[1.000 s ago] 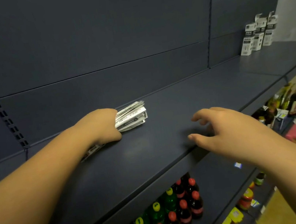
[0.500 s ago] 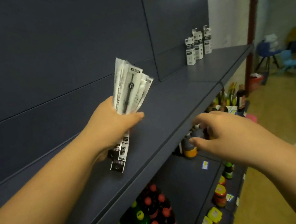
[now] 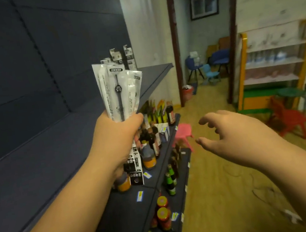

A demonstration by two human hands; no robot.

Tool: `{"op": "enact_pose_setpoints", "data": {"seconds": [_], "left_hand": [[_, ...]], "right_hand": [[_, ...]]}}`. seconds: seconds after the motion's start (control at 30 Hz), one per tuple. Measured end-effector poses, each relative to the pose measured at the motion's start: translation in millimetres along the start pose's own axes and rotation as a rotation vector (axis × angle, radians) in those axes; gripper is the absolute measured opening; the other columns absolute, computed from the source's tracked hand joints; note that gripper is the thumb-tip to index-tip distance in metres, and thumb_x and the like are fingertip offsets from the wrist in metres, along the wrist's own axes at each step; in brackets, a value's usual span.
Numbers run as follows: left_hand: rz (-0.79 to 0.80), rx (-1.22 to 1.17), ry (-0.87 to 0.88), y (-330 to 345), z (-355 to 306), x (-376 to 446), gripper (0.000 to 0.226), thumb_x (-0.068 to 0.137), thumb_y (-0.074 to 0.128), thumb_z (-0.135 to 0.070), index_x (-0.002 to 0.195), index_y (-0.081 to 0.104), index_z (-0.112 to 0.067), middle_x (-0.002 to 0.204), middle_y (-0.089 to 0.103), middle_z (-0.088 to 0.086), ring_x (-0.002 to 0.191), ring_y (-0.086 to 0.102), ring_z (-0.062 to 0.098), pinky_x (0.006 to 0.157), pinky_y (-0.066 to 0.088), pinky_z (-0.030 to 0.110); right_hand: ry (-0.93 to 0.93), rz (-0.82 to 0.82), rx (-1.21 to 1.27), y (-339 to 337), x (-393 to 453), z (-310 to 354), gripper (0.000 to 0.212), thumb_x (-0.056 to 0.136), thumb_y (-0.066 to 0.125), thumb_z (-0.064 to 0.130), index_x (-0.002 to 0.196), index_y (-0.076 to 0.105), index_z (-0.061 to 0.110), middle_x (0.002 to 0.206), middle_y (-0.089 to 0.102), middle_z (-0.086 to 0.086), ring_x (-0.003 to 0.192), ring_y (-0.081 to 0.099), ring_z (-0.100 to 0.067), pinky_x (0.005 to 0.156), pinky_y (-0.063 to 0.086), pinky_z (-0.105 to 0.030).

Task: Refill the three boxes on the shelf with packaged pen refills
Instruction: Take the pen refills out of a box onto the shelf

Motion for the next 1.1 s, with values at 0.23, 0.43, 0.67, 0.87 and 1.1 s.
{"op": "enact_pose_setpoints", "data": {"seconds": [0.23, 0.43, 0.67, 0.87, 1.1], "left_hand": [[0.001, -0.032, 0.018, 117, 23, 46, 0.014, 0.072, 0.067, -0.023, 0.075, 0.055, -0.017, 0.054, 0.046, 0.002, 0.050, 0.045, 0.022, 0.057, 0.041, 0.040], [0.050, -0.010, 0.016, 180, 36, 91, 0.012, 0.072, 0.067, -0.025, 0.079, 0.062, -0.017, 0.054, 0.051, 0.000, 0.050, 0.049, 0.020, 0.059, 0.047, 0.042], [0.108, -0.082, 0.005, 240, 78, 159, 0.008, 0.077, 0.068, -0.017, 0.077, 0.061, -0.021, 0.051, 0.051, -0.005, 0.046, 0.047, 0.015, 0.054, 0.044, 0.036], [0.131, -0.074, -0.001, 271, 117, 253, 0.010, 0.074, 0.066, -0.020, 0.068, 0.061, -0.026, 0.052, 0.050, 0.001, 0.048, 0.048, 0.019, 0.054, 0.044, 0.037], [0.126, -0.088, 0.013, 283, 141, 366, 0.009, 0.076, 0.067, -0.020, 0.071, 0.063, -0.027, 0.057, 0.052, -0.002, 0.052, 0.050, 0.019, 0.057, 0.046, 0.039]], "right_hand": [[0.144, 0.016, -0.090, -12, 35, -117, 0.055, 0.089, 0.056, 0.066, 0.135, 0.052, 0.036, 0.124, 0.060, 0.010, 0.106, 0.064, -0.014, 0.081, 0.059, -0.037], [0.239, 0.023, -0.062, -14, 59, -180, 0.057, 0.090, 0.057, 0.063, 0.139, 0.051, 0.036, 0.128, 0.061, 0.009, 0.105, 0.064, -0.012, 0.083, 0.061, -0.036], [0.292, 0.024, -0.091, 9, 119, -221, 0.056, 0.089, 0.058, 0.064, 0.137, 0.051, 0.036, 0.124, 0.062, 0.010, 0.099, 0.064, -0.010, 0.080, 0.061, -0.034], [0.278, -0.021, -0.140, 25, 215, -236, 0.055, 0.089, 0.057, 0.065, 0.135, 0.051, 0.036, 0.120, 0.061, 0.009, 0.092, 0.064, -0.010, 0.076, 0.061, -0.035], [0.234, -0.034, -0.164, 44, 338, -232, 0.054, 0.093, 0.056, 0.060, 0.138, 0.049, 0.032, 0.127, 0.059, 0.006, 0.095, 0.064, -0.013, 0.068, 0.059, -0.031]]}}
Point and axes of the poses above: each hand's wrist, its own x-axis towards the middle knuckle, its own y-axis out of the palm, z = x × y, the point moved 1 cm from there along x, towards the middle knuckle
